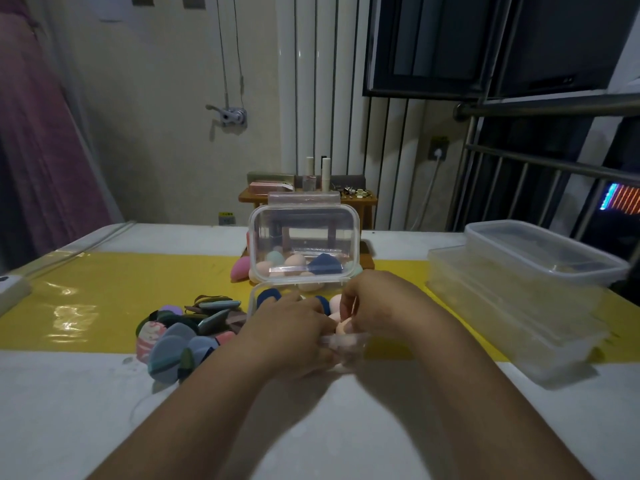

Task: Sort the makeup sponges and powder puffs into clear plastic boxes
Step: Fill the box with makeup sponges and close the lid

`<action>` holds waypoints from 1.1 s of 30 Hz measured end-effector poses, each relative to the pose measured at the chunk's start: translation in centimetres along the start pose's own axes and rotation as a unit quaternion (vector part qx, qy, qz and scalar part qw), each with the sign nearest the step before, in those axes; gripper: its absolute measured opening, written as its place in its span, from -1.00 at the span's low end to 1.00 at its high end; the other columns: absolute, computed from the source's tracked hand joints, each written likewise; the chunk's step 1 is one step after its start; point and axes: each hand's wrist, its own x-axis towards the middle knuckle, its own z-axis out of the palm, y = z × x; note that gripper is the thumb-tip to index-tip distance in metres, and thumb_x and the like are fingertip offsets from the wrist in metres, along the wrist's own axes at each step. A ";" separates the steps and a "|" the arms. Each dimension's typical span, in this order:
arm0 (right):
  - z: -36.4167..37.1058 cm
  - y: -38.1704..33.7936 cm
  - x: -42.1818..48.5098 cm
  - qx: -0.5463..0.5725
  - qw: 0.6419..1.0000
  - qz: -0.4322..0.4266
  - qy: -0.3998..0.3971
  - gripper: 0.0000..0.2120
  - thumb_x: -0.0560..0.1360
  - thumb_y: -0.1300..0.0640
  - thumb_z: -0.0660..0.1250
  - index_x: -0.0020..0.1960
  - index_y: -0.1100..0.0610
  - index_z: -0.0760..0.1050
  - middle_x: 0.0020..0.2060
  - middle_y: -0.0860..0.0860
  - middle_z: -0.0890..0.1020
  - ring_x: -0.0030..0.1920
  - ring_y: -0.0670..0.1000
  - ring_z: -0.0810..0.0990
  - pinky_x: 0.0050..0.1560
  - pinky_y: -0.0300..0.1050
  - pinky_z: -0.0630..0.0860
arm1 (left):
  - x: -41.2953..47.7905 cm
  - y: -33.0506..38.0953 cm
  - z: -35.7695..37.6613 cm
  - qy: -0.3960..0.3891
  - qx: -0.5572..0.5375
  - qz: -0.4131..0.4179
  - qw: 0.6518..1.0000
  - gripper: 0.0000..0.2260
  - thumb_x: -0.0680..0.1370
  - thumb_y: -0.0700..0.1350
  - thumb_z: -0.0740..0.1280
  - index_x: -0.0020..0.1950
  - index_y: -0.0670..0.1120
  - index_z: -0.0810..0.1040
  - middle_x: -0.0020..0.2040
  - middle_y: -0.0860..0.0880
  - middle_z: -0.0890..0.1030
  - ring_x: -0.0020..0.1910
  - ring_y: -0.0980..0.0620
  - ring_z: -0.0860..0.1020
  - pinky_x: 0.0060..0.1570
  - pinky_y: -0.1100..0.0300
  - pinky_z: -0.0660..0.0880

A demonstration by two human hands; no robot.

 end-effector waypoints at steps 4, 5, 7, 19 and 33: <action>0.6 1.0 -0.3 0.044 0.995 -0.007 0.086 -0.91 0.40 0.07 0.54 -0.12 -0.06 0.67 -0.10 -0.09 0.64 -0.07 -0.05 0.58 -0.01 -0.08 0.60 | 0.1 -0.1 -0.1 -0.009 0.006 -0.002 1.000 -0.66 0.53 0.25 0.23 0.26 0.19 0.49 0.18 0.08 0.45 0.18 -0.04 0.35 0.04 0.02 0.34; 0.7 1.1 -0.4 0.047 0.994 -0.010 0.102 -0.91 0.40 0.06 0.54 -0.11 -0.05 0.68 -0.10 -0.10 0.64 -0.07 -0.06 0.58 -0.01 -0.09 0.59 | 0.2 0.0 -0.1 -0.008 0.010 -0.002 1.000 -0.65 0.52 0.25 0.24 0.25 0.18 0.49 0.19 0.08 0.46 0.18 -0.04 0.35 0.05 0.02 0.36; 1.0 1.2 -0.3 0.034 0.992 -0.016 0.122 -0.91 0.40 0.05 0.53 -0.11 -0.06 0.68 -0.12 -0.11 0.63 -0.05 -0.05 0.58 -0.03 -0.14 0.55 | 0.2 0.0 0.0 -0.002 0.011 -0.004 1.000 -0.66 0.53 0.24 0.24 0.24 0.16 0.50 0.20 0.08 0.46 0.20 -0.05 0.35 0.07 0.02 0.38; 0.0 0.9 -0.6 -0.017 1.000 0.017 0.004 -0.80 0.45 0.13 0.36 0.03 0.03 0.70 -0.06 0.00 0.68 -0.07 0.02 0.61 0.01 -0.05 0.61 | 0.5 -0.2 0.5 0.017 -0.027 -0.012 0.999 -0.79 0.51 0.18 0.27 0.07 0.14 0.53 0.12 0.08 0.47 0.14 -0.03 0.36 -0.08 0.04 0.29; 0.3 -0.2 -1.4 -0.109 0.994 -0.016 -0.026 -0.77 0.49 0.12 0.37 0.14 0.04 0.63 0.04 0.04 0.64 0.00 0.09 0.59 0.07 -0.07 0.56 | 0.5 -0.1 0.1 -0.004 -0.013 -0.006 1.000 -0.77 0.53 0.20 0.26 0.11 0.14 0.53 0.16 0.08 0.47 0.17 -0.04 0.36 -0.03 0.02 0.30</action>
